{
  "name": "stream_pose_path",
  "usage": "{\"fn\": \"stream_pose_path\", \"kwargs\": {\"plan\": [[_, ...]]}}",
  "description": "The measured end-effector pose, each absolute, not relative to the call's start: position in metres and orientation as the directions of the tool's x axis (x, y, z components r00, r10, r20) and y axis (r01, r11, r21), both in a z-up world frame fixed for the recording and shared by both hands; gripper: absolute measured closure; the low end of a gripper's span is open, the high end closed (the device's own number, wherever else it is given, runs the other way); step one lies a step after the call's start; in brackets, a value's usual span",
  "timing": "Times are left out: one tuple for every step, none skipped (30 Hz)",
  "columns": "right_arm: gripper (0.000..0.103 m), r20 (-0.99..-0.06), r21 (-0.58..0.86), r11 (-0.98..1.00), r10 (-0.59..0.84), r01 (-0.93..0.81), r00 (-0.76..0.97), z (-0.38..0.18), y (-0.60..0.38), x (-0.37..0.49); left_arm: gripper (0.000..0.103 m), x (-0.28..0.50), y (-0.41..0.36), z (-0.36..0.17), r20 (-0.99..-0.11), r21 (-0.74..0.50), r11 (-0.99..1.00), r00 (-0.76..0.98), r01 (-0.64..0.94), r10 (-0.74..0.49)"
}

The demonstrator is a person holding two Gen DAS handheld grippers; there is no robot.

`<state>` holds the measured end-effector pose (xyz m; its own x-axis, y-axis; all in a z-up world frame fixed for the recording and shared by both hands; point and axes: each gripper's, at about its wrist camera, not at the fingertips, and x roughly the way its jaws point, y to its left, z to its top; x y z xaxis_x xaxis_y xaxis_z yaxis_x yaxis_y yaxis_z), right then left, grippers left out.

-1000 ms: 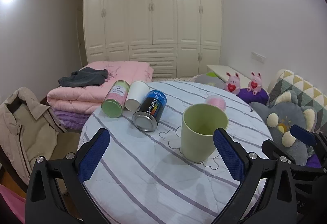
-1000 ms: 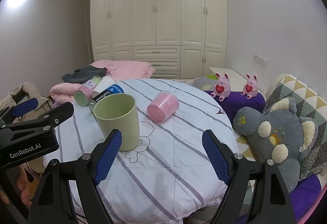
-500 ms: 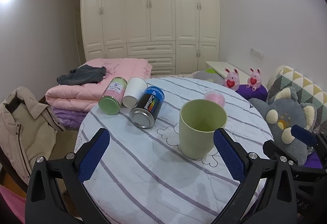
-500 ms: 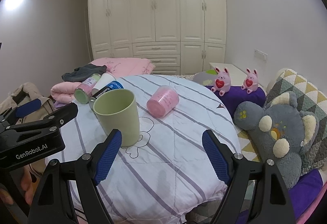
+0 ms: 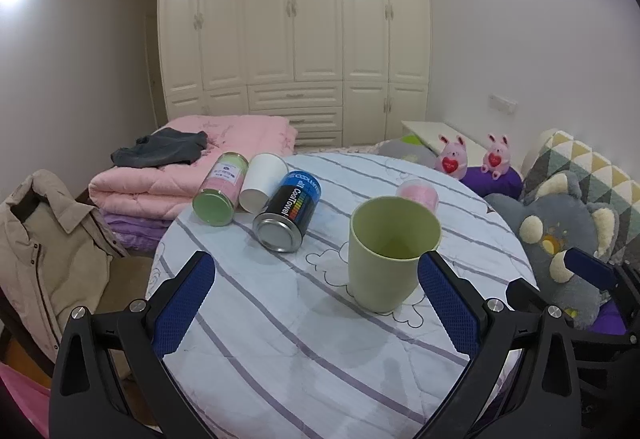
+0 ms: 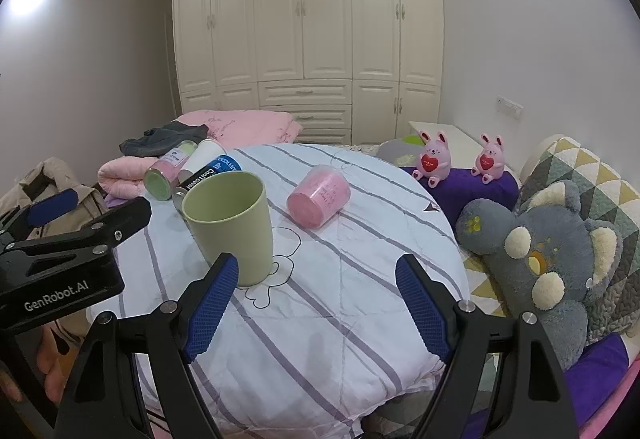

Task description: Flip cup upright

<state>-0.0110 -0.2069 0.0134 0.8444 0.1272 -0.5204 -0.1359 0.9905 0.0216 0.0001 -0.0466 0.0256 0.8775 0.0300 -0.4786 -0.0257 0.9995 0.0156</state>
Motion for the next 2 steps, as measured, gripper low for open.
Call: {"fn": "stream_pose_path", "kwargs": {"plan": [[0.021, -0.520, 0.023, 0.991, 0.128, -0.135, 0.844, 0.0133, -0.2068, -0.0111, 0.001, 0.0000, -0.0471, 0.0254, -0.480, 0.021, 0.999, 0.876, -0.032, 0.038], [0.021, -0.520, 0.024, 0.991, 0.128, -0.135, 0.844, 0.0133, -0.2066, -0.0111, 0.001, 0.0002, -0.0474, 0.0251, -0.483, 0.027, 0.999, 0.874, -0.040, 0.048]]}}
